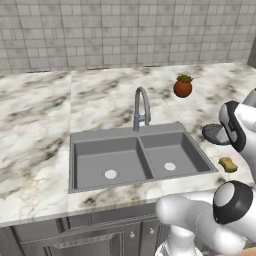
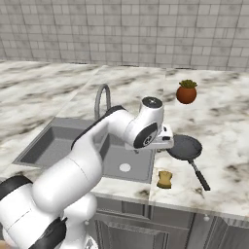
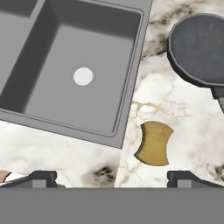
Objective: Pick the pan and sponge and place them into the sink. Then turn on the water.
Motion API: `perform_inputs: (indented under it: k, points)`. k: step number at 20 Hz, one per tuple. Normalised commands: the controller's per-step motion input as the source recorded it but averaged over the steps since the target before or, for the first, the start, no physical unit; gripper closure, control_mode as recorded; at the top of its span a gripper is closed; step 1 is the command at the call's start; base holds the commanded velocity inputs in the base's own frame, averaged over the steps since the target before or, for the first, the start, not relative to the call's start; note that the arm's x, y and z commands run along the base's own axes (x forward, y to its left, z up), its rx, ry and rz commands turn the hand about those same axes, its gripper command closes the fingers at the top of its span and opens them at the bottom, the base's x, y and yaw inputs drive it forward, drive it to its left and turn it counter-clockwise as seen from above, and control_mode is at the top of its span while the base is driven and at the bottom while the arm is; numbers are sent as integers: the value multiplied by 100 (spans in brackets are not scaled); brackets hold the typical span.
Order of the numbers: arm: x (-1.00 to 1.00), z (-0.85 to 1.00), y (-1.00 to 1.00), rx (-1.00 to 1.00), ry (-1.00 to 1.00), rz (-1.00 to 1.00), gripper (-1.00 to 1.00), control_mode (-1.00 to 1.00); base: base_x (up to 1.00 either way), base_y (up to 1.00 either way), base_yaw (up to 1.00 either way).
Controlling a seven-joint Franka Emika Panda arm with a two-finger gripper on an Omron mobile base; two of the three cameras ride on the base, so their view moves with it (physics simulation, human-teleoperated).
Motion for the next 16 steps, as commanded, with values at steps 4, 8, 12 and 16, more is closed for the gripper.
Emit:
perform_inputs:
  k: [4,8,12,16]
  points:
    - [0,-18,-37,0,0,0,-100,-100,0,0,0]
    - [0,-18,-39,0,0,0,-100,-100,0,0,0]
    - [0,-21,-39,0,0,1,-100,-100,0,0,0]
    - [0,-23,-36,0,0,1,-100,-100,0,0,0]
